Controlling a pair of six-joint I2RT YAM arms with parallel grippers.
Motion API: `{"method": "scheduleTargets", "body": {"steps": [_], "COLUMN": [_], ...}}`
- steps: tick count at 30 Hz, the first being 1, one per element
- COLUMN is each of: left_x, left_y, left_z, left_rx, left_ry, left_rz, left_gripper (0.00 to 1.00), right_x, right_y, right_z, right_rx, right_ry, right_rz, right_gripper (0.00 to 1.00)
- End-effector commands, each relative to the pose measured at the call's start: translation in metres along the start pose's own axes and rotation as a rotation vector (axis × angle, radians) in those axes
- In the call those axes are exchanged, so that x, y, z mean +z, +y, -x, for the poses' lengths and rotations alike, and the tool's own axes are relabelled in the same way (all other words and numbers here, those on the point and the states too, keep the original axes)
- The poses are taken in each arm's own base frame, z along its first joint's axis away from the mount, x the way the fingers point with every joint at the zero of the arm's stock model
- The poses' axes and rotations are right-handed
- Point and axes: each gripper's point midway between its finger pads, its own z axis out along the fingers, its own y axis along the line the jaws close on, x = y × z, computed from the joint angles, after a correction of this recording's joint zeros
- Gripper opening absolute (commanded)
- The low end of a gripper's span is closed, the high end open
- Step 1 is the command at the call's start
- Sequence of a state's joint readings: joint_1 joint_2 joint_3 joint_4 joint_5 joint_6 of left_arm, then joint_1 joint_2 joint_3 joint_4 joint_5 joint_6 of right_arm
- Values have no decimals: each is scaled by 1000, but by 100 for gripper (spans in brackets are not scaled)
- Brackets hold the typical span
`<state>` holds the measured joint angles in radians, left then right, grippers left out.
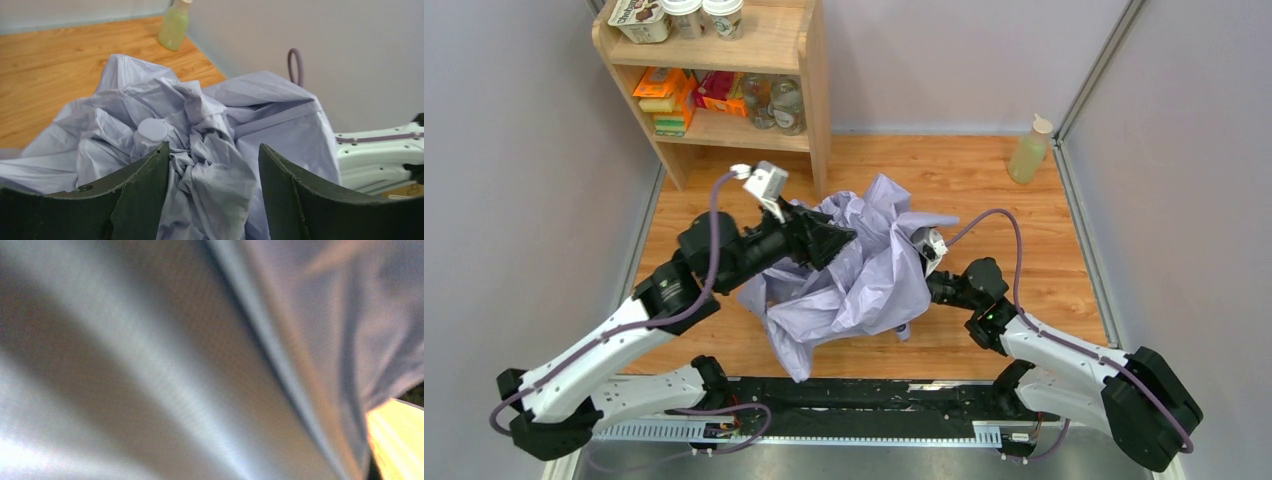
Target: Put away the umbrella
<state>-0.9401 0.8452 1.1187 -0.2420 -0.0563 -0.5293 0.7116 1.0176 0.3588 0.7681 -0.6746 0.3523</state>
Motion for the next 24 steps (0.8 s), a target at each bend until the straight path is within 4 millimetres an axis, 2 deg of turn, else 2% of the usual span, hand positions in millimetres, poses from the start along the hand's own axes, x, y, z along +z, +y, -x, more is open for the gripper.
{"method": "scheduleTargets", "body": {"steps": [1,2,4,8,9,10,15,16,21,23,24], "left_x": [26,30,36,34,33,26,-10,-13,-35,-33,-29], "left_y": [4,9,33,39,42,39,50,52,34,30,27], "left_z": [-15,-10,-23,-19,-23,-19,-11,-15,-4,-2,-10], "left_rx": [18,22,43,27,28,9,-45,-53,-96,-111,-109], "left_ry": [83,76,135,118,122,102,34,38,-12,-28,-9], "left_rz": [25,68,193,237,239,232,287,292,193,166,140], "left_gripper": [72,72,73,73,73,73,74,74,74,74,74], "right_x": [2,2,1,-1,-2,-3,-3,-3,-2,-2,-2], "right_y": [14,15,18,17,17,18,18,19,22,24,25], "right_z": [38,39,39,39,40,40,41,42,43,43,44], "right_rx": [-102,-105,-110,-127,-130,-136,-142,-141,-137,-134,-133], "right_ry": [-113,-115,-115,-108,-111,-112,-112,-113,-117,-116,-119], "right_rz": [57,61,69,60,54,52,52,54,71,85,89], "right_gripper": [0,0,0,0,0,0,0,0,0,0,0]}}
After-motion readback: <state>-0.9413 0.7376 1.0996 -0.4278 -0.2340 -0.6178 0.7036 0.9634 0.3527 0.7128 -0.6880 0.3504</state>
